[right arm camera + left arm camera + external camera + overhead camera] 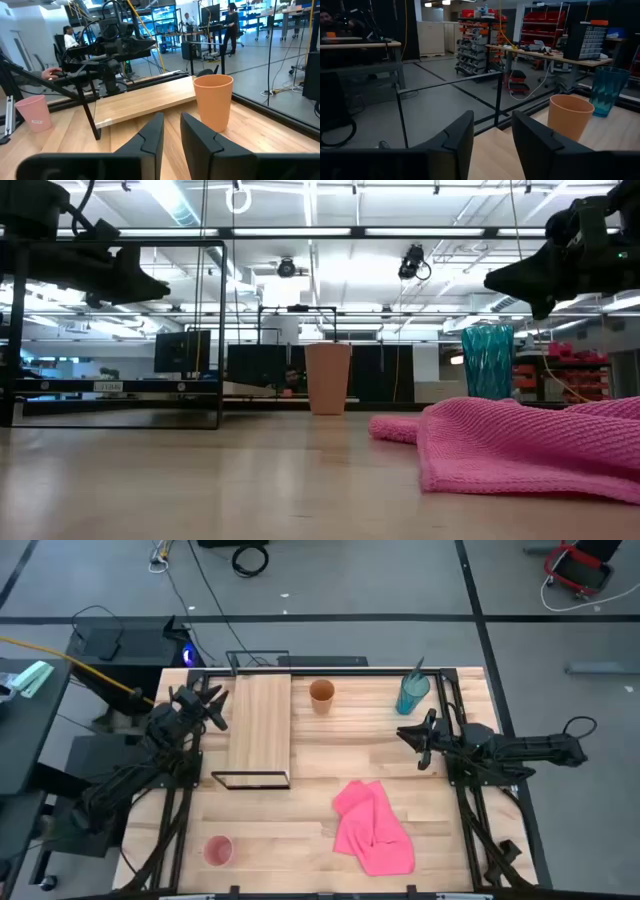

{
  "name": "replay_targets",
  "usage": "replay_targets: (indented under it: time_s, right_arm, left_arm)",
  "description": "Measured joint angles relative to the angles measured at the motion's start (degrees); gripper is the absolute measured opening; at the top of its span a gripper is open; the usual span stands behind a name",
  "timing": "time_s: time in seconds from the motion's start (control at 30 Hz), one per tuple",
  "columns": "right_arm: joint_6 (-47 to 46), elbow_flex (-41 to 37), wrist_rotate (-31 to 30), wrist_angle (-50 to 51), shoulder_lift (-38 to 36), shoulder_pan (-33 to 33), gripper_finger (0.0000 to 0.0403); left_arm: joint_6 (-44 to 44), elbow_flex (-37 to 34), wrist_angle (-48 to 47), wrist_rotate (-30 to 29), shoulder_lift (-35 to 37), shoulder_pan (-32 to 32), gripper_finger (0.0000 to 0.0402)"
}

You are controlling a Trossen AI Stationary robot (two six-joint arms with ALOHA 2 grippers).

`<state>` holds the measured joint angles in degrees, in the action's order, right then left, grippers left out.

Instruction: Stack small to large cups/mugs on shelf

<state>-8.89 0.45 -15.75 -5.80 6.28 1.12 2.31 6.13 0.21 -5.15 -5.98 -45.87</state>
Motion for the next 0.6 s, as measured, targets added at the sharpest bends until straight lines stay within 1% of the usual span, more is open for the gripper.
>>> replay_targets:
  time_s: [0.27, 0.6]
  right_arm:
    - [0.0, 0.0, 0.0, 0.0, 0.0, 0.0, 0.0073]
    - [0.0, 0.0, 0.0, 0.0, 0.0, 0.0, 0.0073]
  left_arm:
    - [0.0, 0.0, 0.0, 0.0, 0.0, 0.0, 0.0151]
    - [0.0, 0.0, 0.0, 0.0, 0.0, 0.0, 0.0140]
